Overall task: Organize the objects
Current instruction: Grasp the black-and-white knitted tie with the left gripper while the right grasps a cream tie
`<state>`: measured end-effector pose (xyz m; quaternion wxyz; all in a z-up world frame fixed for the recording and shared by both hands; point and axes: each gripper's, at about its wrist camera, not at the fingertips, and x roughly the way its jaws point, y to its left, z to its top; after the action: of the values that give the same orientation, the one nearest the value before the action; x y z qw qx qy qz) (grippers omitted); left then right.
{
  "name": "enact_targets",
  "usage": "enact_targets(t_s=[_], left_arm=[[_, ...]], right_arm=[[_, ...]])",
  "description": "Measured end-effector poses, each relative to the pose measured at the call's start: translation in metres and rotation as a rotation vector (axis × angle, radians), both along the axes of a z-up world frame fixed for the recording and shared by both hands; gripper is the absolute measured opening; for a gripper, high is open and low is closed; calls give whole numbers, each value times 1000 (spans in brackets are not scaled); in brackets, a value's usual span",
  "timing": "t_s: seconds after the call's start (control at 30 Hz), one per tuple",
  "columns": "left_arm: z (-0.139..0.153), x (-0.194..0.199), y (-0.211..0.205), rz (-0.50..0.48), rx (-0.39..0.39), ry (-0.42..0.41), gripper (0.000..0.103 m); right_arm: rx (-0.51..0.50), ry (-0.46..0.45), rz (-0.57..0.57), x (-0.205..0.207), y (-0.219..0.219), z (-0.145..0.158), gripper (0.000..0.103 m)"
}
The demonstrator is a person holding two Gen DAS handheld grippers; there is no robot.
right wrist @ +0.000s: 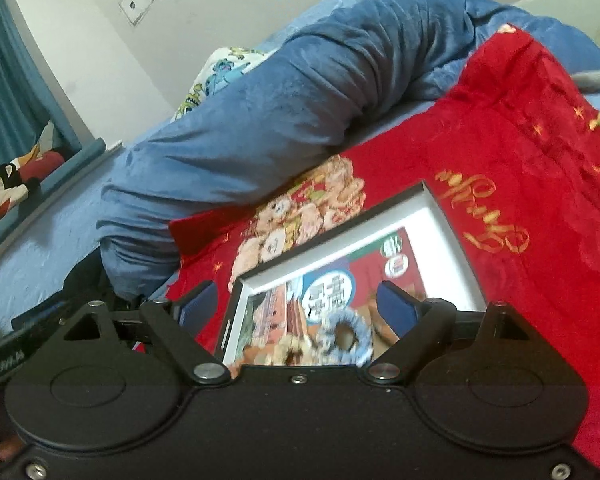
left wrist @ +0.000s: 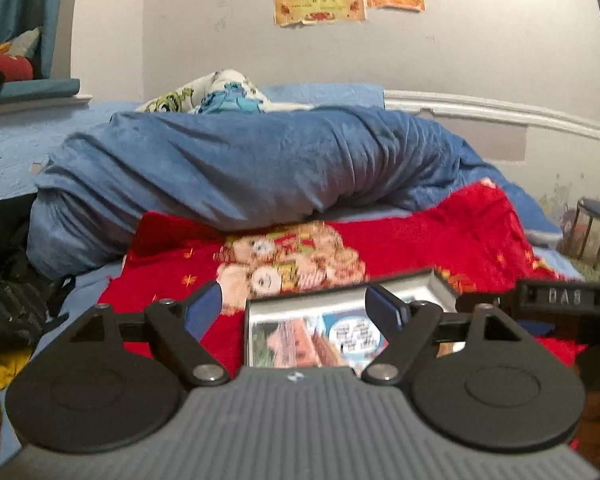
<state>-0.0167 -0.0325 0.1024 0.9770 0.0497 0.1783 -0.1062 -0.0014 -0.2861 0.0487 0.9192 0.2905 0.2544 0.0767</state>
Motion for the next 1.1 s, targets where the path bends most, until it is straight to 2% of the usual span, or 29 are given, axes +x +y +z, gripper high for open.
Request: enact_targets(t_s=[0.1,0.2,0.27,0.4,0.5,0.57,0.6,0.67,0.73,0.83,0.93,0.97,1.0,1.1], left_arm=[[-19,-12,1,-4,-3,15,87],[-39,-14,2,-18,-33,69,87],[-51,-14,-1,-25,-39,94,87],[-74,-16,-22,-85,4,131,86],[-93,-12,-40,-118,19,168,83],[-105,-8,-53,-136,57,178,79],[-110,-4,-59,-141,73,184,75],[-122,6,-70,-156,101,225,57],[-134,16,-76,-169,117,281,27],[-143,18,-74,-160,122,292,23],[-135,14,-66,-140,90,280,19],[-132,13,-63,-121,77,270,15],[-129,12,-60,-106,71,265,2],[-121,10,-49,-52,67,256,2]], right_arm=[[-5,45,-2,-12,7,-7,86],[-63,78,-17,-21,16,-9,83],[-66,90,-27,-23,17,-10,83],[-52,94,-12,-15,15,-16,83],[-95,126,16,-5,20,-24,83],[-110,147,30,1,24,-31,80],[-107,155,36,4,25,-34,80],[-88,169,46,8,25,-40,80],[-76,195,72,13,26,-49,80],[-55,233,66,19,25,-59,79],[-37,250,50,22,21,-65,79],[-31,251,42,23,20,-65,79],[-26,251,38,23,18,-65,79],[-19,255,35,24,17,-67,79]])
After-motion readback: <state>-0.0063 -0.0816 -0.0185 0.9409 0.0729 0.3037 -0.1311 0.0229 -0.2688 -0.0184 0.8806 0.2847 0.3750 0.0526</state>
